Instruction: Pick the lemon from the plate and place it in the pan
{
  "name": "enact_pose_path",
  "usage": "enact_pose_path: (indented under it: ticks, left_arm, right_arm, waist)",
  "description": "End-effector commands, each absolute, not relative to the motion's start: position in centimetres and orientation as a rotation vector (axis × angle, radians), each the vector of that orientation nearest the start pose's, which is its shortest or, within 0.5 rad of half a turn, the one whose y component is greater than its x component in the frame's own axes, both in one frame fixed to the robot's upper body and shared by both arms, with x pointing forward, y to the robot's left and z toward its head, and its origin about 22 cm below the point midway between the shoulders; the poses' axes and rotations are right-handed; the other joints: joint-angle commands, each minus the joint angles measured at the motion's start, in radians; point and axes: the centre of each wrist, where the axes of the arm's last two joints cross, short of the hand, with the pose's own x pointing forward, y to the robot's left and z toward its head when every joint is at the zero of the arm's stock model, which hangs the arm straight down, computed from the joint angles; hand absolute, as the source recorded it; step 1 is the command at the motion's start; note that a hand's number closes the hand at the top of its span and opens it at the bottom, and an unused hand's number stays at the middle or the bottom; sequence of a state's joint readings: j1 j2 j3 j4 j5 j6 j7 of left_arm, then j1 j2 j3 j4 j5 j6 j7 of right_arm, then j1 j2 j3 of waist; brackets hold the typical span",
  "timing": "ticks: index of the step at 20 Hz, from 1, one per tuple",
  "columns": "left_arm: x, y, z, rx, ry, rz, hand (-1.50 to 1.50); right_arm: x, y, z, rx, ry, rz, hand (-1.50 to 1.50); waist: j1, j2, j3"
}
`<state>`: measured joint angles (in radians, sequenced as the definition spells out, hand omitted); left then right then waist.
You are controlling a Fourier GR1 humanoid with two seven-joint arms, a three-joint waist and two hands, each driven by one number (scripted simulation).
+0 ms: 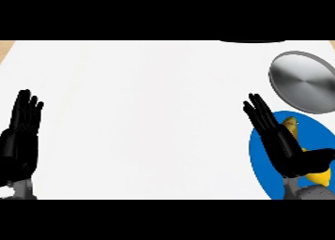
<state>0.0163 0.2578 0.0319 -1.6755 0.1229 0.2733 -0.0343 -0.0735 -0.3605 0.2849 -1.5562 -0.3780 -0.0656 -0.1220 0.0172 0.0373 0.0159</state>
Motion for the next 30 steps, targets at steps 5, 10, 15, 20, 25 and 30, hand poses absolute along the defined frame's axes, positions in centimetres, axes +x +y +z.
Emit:
enact_pose_path:
  ticks: [5,10,15,20,25,30]
  left_arm:
    - [25.8,28.1,5.5,0.279,-1.700,-0.014,0.00]
    - [26.1,28.0,4.6,0.238,-1.635,-0.007,0.00]
    - [27.1,29.2,5.2,0.238,-1.626,-0.018,0.00]
    - [28.1,28.1,4.6,0.208,-1.616,-0.042,0.00]
    - [28.4,27.7,4.8,0.203,-1.624,-0.058,0.00]
    - [29.9,29.0,6.0,0.187,-1.615,-0.045,0.00]
  right_arm:
    - [26.5,-26.9,4.8,0.639,-1.497,0.821,1.50]
    - [27.8,-36.7,9.6,0.415,-1.824,0.901,-1.50]
    - [27.2,-44.5,14.4,0.232,-2.010,0.972,-1.50]
    - [26.8,-47.9,20.7,0.128,-1.905,1.211,-1.50]
    - [26.1,-48.6,25.2,-0.025,-1.785,1.457,-1.50]
    - [27.2,-47.0,26.3,-0.067,-1.802,1.529,-1.50]
  waist:
    - [0.001,-0.021,-0.011]
    - [-0.059,-0.029,-0.007]
    - [-0.049,-0.030,-0.009]
    - [-0.024,-0.028,-0.013]
    - [-0.011,-0.030,-0.014]
    - [0.003,-0.031,-0.016]
